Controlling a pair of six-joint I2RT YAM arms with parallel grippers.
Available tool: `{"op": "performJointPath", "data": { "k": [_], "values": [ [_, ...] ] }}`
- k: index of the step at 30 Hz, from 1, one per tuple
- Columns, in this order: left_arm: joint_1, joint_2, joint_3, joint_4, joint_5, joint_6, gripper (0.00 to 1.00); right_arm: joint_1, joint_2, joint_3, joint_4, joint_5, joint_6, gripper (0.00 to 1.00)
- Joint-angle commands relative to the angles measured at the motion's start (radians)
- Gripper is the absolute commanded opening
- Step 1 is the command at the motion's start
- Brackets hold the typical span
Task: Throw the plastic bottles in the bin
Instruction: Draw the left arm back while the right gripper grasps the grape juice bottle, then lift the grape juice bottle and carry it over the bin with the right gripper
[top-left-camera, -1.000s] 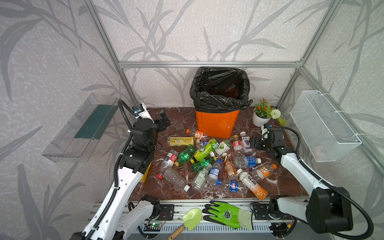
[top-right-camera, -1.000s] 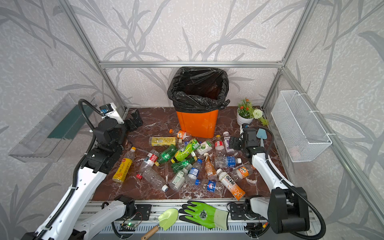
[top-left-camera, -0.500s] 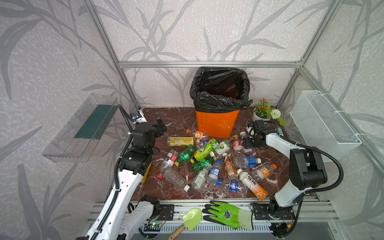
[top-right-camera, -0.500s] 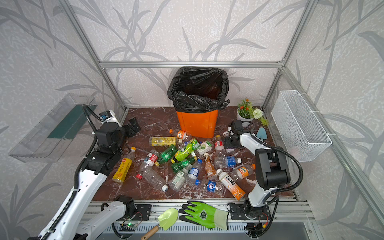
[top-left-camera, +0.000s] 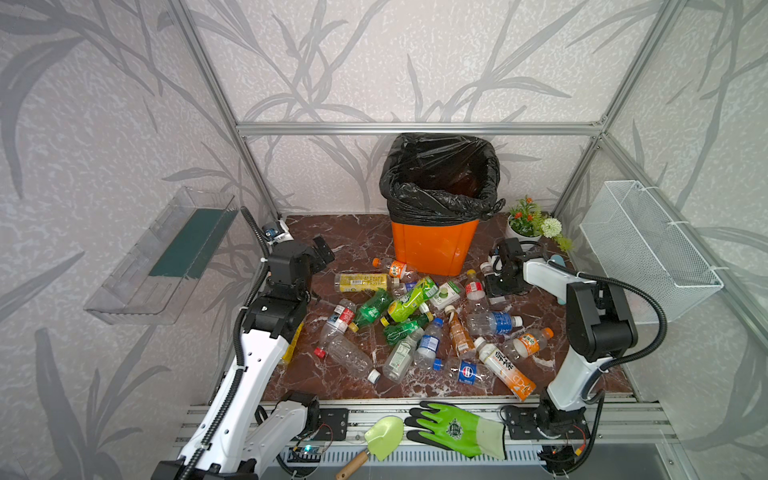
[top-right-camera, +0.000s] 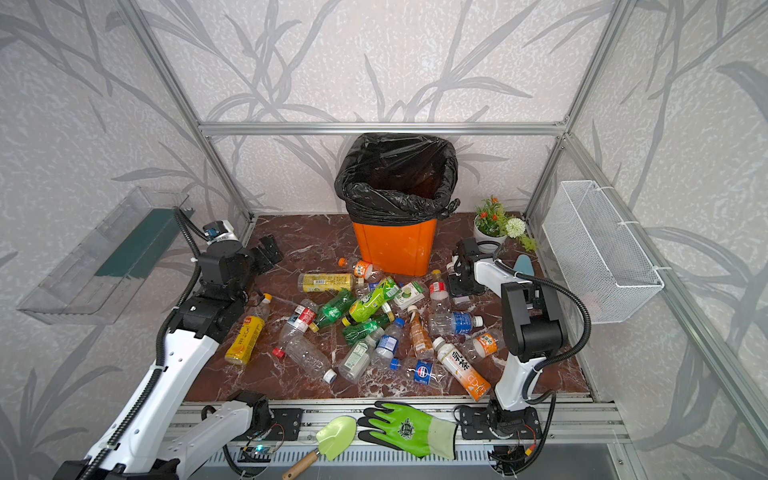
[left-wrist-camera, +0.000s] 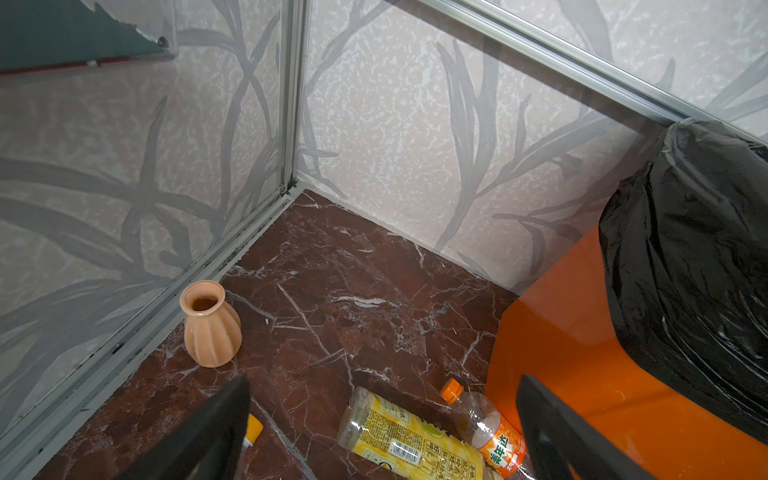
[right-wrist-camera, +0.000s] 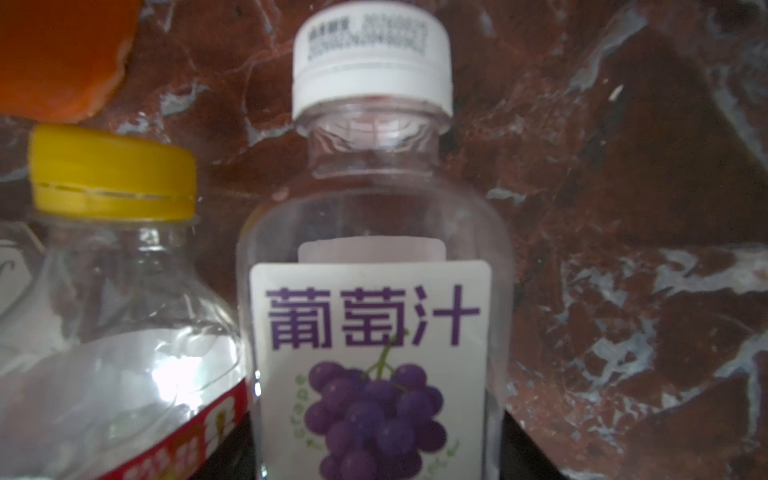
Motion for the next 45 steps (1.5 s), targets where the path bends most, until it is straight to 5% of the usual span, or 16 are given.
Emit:
{"op": "performJointPath", "data": {
  "k": [1,10,16,25,31,37,39,41,45],
  "values": [
    [0.010,0.001,0.022,-0.012,-0.001,-0.023,0.99,0.003,-0.049,0.009,-0.001,0.036,0.015,0.57],
    [0.020,0.037,0.009,-0.014,-0.005,-0.040,0.99,0.003,-0.521,-0.182,0.260,0.032,0.106,0.47],
    [0.032,0.084,-0.015,0.001,0.013,-0.069,0.99,0.018,-0.917,-0.352,0.544,-0.094,0.226,0.46],
    [0.037,0.116,-0.031,-0.017,0.010,-0.080,0.99,0.086,-1.177,-0.335,0.882,-0.013,0.240,0.43],
    [0.037,0.099,-0.031,-0.117,-0.003,-0.068,0.99,0.086,-1.001,-0.149,1.024,-0.104,0.296,0.43],
    [0.037,0.073,-0.053,-0.134,-0.037,-0.058,0.99,0.171,-0.435,0.446,0.571,-0.380,0.328,0.45],
    [0.037,0.072,-0.065,-0.118,-0.043,-0.055,0.99,0.215,-0.258,0.682,0.351,-0.383,0.233,0.58],
    [0.037,0.070,-0.058,-0.132,-0.042,-0.049,0.99,0.215,-0.168,0.821,0.231,-0.334,0.206,0.82],
    [0.037,0.052,-0.057,-0.152,-0.054,-0.025,0.99,0.192,-0.195,0.817,0.279,-0.235,0.193,0.97]
  ]
}}
